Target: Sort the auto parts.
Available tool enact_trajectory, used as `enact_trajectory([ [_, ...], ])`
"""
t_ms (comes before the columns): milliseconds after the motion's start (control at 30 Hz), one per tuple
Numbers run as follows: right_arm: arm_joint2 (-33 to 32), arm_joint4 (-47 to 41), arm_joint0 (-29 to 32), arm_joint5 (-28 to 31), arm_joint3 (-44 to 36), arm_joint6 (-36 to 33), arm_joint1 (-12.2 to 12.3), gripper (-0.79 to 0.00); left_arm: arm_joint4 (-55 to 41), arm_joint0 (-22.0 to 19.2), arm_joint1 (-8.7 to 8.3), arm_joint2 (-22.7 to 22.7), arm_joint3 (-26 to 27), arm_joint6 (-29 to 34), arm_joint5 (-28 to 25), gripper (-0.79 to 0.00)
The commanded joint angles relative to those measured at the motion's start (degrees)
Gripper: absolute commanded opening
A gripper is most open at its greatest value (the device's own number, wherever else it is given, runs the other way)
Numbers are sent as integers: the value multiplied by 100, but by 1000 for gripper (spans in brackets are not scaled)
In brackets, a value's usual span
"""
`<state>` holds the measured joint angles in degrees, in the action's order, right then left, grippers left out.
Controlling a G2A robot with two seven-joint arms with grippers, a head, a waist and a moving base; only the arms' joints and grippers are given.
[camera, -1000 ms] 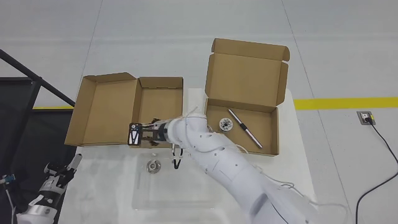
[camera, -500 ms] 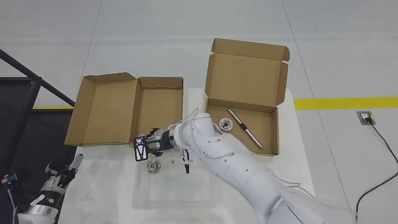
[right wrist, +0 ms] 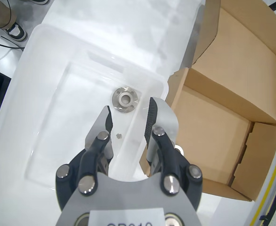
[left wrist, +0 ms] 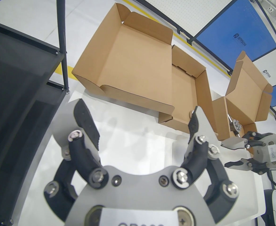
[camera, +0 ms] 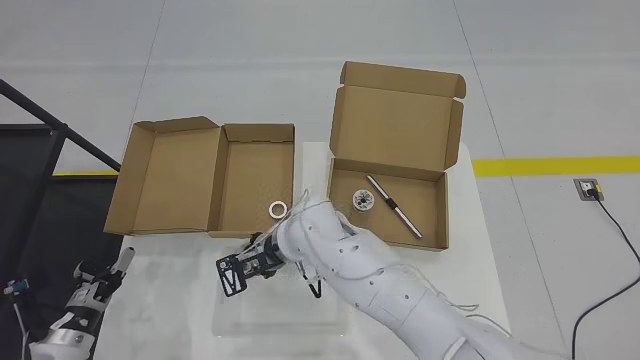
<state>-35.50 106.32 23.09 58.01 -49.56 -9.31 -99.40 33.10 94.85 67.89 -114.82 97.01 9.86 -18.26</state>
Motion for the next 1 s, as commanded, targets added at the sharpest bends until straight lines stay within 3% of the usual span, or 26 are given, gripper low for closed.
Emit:
enact_trajectory([
  [0,8,-137,54,-1,-42,-328,-17,-425,-2,0,-2,-1,-1,1,-1,0],
  [167,27,-588,56,-147,106,-958,-168,-397,-10,18,-4,-5,13,-17,-7,0],
  [200,62,-652,53,-224,142,-1069,-214,-283,-12,24,-4,-6,23,-17,-5,0],
  [233,78,-715,47,-365,190,-1201,-259,-74,-30,29,-3,-2,41,-12,2,0],
  [267,98,-751,35,-496,218,-1345,-300,0,-43,35,-2,7,63,10,35,0],
  [400,98,-751,35,-496,218,-1345,-300,0,42,83,3,61,330,127,309,0],
  [733,98,-748,51,-522,198,-1324,-298,0,42,83,3,61,330,127,309,0],
  [967,171,-27,324,-909,-289,-781,-129,0,42,83,3,61,330,127,309,0],
])
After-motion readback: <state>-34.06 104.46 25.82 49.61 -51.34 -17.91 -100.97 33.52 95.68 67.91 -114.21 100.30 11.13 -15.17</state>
